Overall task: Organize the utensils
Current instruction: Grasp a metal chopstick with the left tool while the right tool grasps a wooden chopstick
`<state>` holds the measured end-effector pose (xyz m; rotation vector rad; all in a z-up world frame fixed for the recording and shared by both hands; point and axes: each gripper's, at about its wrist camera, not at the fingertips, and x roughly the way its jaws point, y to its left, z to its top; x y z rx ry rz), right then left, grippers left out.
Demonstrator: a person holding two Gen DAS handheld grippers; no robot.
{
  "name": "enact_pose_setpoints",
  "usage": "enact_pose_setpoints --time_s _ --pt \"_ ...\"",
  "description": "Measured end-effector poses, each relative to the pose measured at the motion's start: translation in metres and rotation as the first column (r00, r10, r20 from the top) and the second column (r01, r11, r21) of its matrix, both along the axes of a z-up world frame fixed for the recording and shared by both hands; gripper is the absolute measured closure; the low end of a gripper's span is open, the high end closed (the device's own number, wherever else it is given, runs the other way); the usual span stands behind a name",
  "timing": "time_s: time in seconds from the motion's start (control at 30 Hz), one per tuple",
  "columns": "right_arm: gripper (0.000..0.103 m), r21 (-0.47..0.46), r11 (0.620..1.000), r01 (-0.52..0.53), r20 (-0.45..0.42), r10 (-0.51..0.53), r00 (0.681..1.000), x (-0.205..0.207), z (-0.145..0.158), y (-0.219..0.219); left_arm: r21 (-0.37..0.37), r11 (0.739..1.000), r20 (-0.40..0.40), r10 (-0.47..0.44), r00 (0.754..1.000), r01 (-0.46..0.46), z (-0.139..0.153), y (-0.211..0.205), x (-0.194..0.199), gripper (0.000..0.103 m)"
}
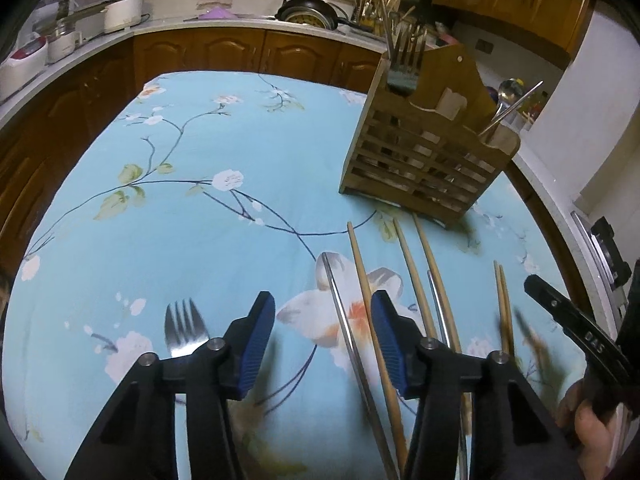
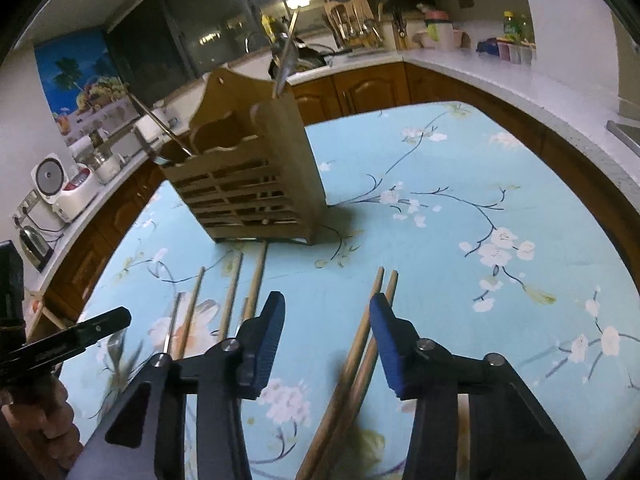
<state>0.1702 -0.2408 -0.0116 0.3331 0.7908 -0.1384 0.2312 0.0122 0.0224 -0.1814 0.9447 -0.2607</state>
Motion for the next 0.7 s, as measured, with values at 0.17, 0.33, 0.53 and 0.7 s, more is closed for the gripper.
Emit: enact_pose_setpoints --time_s 0.17,0.33,0.53,0.7 --pt "0.066 0.008 1.0 0.007 -0.048 -0.007 0.999 0.018 -0.011 -0.008 0.01 1.0 -0.035 -0.012 0.999 0.012 -0.011 -0.008 0.022 0.065" --pt "0.07 0.013 1.0 0.022 -0.116 -0.02 0.993 0.033 -0.026 -0.014 0.024 0.999 -0.061 -0.025 0.998 0.026 -0.023 -0.018 0.039 0.069" --pt "0.076 -0.021 1.0 0.014 -0.158 -0.018 0.987 0.042 -0.038 -0.014 0.065 0.997 -0.088 -0.046 0.995 0.051 -0.042 -0.03 0.053 0.086" --pt "0.091 -0.084 0.996 0.003 -0.171 -0.017 0.985 0.046 -0.037 -0.011 0.127 0.989 -0.062 -0.062 0.996 0.07 -0.045 -0.04 0.054 0.097"
